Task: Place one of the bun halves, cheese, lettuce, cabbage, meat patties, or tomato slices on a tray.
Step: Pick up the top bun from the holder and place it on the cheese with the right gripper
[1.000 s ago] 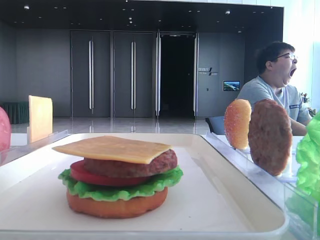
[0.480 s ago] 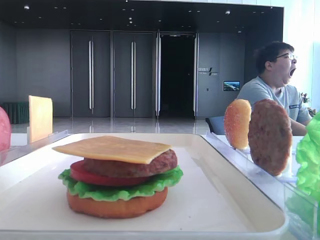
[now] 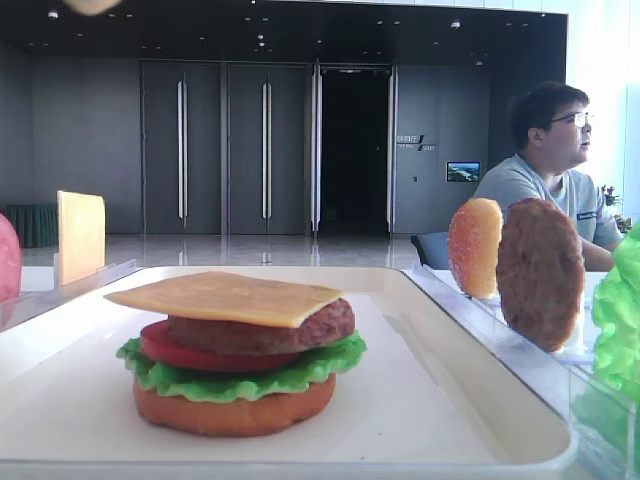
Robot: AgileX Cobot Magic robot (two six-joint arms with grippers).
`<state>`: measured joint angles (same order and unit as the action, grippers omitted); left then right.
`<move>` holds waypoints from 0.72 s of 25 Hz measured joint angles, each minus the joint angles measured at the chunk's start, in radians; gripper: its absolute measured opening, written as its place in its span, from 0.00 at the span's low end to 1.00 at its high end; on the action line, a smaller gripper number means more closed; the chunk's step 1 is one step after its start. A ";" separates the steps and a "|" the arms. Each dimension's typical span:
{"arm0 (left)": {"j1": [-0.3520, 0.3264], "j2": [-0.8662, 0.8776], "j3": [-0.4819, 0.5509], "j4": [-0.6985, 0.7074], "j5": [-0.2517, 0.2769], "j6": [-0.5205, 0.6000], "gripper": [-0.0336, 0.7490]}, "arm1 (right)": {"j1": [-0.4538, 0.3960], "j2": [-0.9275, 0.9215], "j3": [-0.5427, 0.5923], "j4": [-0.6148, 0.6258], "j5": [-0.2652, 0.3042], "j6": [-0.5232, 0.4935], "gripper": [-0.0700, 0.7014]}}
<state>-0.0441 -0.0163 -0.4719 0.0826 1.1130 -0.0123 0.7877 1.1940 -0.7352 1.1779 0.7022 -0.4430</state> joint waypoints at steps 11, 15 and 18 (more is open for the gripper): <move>0.000 0.000 0.000 0.000 0.000 0.000 0.54 | -0.159 0.355 0.000 0.477 0.200 -0.605 0.35; 0.000 0.000 0.000 0.000 0.000 0.000 0.54 | -0.229 0.406 0.000 0.492 0.251 -0.660 0.35; 0.000 0.000 0.000 0.000 0.000 0.000 0.54 | -0.256 0.425 0.000 0.495 0.259 -0.698 0.35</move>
<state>-0.0441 -0.0163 -0.4719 0.0826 1.1130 -0.0123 0.5313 1.6191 -0.7352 1.6734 0.9616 -1.1415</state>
